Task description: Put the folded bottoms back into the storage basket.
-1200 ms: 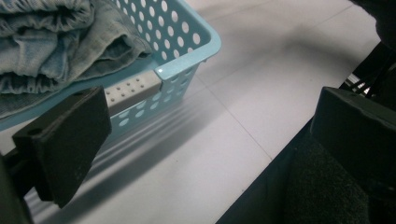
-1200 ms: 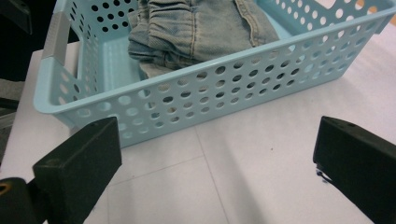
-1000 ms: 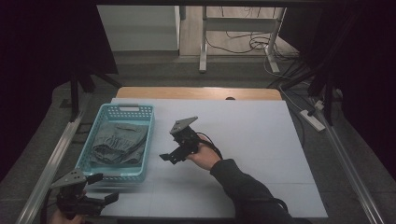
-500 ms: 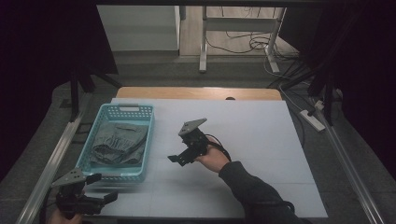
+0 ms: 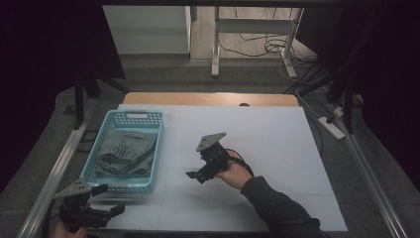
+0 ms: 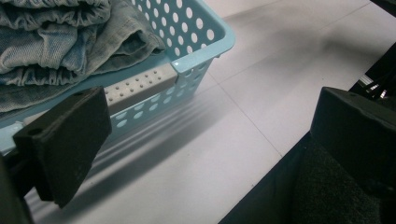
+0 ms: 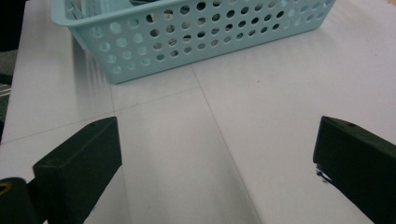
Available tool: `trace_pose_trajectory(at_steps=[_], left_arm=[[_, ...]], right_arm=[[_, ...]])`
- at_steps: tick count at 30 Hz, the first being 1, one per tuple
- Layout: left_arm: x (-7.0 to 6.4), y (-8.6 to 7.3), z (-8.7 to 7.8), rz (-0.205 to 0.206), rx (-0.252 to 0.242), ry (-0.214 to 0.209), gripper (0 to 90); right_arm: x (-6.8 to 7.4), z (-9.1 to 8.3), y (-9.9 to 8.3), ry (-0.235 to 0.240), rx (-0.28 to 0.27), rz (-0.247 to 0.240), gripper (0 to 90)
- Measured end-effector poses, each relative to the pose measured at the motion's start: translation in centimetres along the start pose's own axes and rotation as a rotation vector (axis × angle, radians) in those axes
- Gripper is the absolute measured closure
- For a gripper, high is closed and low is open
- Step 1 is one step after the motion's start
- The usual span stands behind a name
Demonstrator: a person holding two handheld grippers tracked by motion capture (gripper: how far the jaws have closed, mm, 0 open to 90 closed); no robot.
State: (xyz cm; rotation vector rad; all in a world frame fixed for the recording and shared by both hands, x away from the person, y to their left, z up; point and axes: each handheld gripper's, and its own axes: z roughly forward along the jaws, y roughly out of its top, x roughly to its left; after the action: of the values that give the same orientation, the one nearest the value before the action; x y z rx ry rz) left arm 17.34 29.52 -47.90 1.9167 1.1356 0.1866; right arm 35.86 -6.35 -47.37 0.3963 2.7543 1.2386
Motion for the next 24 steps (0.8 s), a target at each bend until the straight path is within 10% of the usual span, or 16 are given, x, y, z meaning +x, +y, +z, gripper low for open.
trace_pose_trajectory(at_steps=[24], left_arm=[[0.2, 0.0, 0.0, -0.013, 0.002, -0.008, 0.0]], right_arm=[[-0.9, -2.8, -2.8, -0.044, 0.007, 0.042, 1.3]])
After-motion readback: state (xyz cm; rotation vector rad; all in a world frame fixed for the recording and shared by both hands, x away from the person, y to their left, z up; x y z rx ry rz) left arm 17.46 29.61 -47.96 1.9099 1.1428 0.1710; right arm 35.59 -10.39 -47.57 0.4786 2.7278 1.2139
